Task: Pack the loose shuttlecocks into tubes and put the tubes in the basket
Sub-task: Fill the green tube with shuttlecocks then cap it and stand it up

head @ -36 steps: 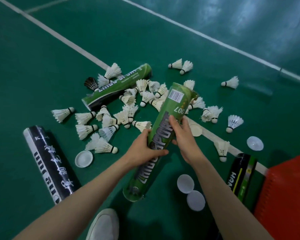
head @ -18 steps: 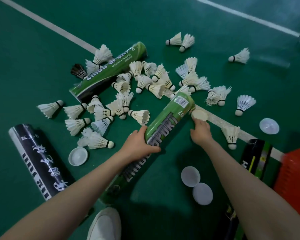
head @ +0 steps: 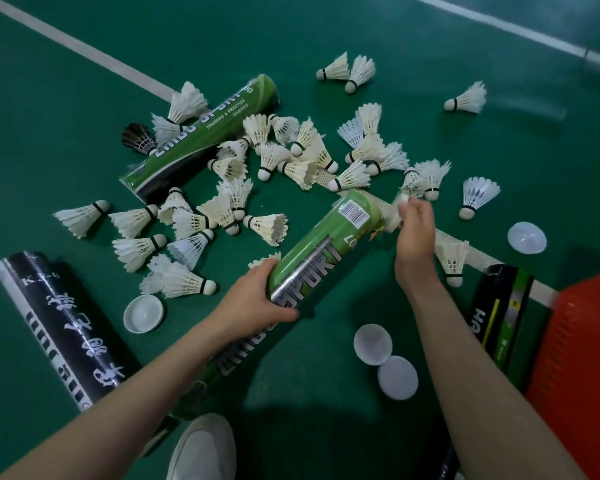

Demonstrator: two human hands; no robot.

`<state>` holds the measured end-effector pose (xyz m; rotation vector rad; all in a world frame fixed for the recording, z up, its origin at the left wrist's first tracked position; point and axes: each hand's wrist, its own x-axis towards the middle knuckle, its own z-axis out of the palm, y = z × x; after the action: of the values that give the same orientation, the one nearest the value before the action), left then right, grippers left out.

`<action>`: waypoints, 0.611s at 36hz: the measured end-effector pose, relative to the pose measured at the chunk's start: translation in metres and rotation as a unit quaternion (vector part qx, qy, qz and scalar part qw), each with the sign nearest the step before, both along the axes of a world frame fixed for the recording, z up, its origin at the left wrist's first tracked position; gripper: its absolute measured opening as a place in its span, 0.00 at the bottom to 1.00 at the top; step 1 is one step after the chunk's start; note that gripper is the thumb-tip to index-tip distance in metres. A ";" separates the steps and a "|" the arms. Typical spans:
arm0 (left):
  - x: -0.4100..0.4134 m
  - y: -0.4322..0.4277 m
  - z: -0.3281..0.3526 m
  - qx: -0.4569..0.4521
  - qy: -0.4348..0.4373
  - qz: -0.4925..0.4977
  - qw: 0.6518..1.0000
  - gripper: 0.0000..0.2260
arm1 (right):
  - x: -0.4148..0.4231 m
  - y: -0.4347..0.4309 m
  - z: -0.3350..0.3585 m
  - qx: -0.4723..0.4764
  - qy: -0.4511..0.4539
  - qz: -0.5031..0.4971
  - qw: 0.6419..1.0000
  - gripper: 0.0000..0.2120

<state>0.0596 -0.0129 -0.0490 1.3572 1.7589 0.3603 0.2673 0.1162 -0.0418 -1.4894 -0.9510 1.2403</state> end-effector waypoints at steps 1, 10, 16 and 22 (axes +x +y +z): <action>0.002 -0.003 0.002 0.013 -0.010 -0.005 1.000 0.33 | 0.003 -0.002 0.015 0.012 0.049 0.023 0.998 0.08; 0.010 -0.021 0.018 0.131 -0.045 -0.012 0.990 0.32 | 0.008 -0.030 0.083 0.103 -0.118 0.228 0.961 0.10; 0.009 -0.029 0.038 0.189 -0.057 0.008 0.980 0.34 | 0.004 -0.049 0.128 0.177 -0.178 0.242 0.937 0.11; 0.021 -0.029 0.071 0.204 -0.124 0.057 0.970 0.34 | -0.014 -0.067 0.181 0.275 -0.314 0.311 0.854 0.22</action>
<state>0.0808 -0.0421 0.0219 1.4193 1.6084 0.9561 0.2534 0.0490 0.1390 -1.1412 -2.1555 0.7493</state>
